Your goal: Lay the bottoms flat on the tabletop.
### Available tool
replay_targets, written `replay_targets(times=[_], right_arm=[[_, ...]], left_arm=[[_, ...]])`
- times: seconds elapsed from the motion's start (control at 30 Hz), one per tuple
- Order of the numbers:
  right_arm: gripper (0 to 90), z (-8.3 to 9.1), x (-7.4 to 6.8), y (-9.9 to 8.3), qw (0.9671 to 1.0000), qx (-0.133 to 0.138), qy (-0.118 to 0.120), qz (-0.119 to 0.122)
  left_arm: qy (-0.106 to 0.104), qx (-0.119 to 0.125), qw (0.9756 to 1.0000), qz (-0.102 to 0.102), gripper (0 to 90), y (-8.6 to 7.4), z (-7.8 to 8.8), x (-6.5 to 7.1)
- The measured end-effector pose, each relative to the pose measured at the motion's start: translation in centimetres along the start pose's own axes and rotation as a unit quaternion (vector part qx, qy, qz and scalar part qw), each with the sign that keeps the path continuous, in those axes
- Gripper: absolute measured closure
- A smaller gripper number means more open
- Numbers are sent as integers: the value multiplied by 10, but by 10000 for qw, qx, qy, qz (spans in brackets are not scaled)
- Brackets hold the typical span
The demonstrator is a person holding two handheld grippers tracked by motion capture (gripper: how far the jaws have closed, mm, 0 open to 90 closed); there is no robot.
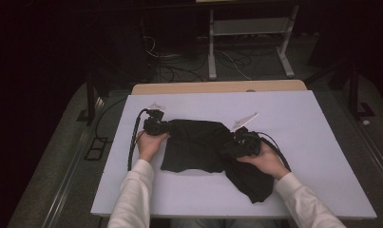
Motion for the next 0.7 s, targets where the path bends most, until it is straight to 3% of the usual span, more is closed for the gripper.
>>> replay_targets(times=[0.07,0.1,0.13,0.23,0.27,0.3,0.4,0.53,0.6,0.7], right_arm=[[538,-4,-1,-1,9999,-67,-27,73],[529,-10,-2,-5,9992,-257,-160,257],[549,-11,-2,-5,9991,-222,-202,313],[682,-13,-3,-3,9975,-293,-449,464],[682,-13,-3,-3,9975,-293,-449,464],[806,-14,-4,-4,9978,-278,-410,447],[840,-14,-1,-3,9991,-215,-286,206],[845,-4,6,-1,9996,-8,97,-258],[846,7,8,6,9975,331,322,-525],[846,28,12,20,9913,856,592,-806]], left_arm=[[1,-17,10000,8,839,-1,0,-1],[7,-22,10000,36,839,-2,-1,-1],[12,-37,10000,62,839,-3,-1,-2],[20,-74,9999,68,839,-5,-3,-3],[20,-74,9999,68,839,-5,-3,-3],[14,-85,9999,69,838,-5,-3,-3],[4,-62,9999,96,838,-5,-2,-2],[-16,-78,9999,91,838,-5,0,-2],[-35,-95,9999,99,838,-6,0,-2],[-54,-126,9999,64,838,-5,0,-1]])
Point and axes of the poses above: each handheld gripper's, and its own axes: z roughly backward along the jaws, y roughly out of its top, x roughly to its right, the point moved 4 cm from there along -z, roughly forward along the jaws, and after that the axes turned 8 degrees about x, right-handed, at the moved point
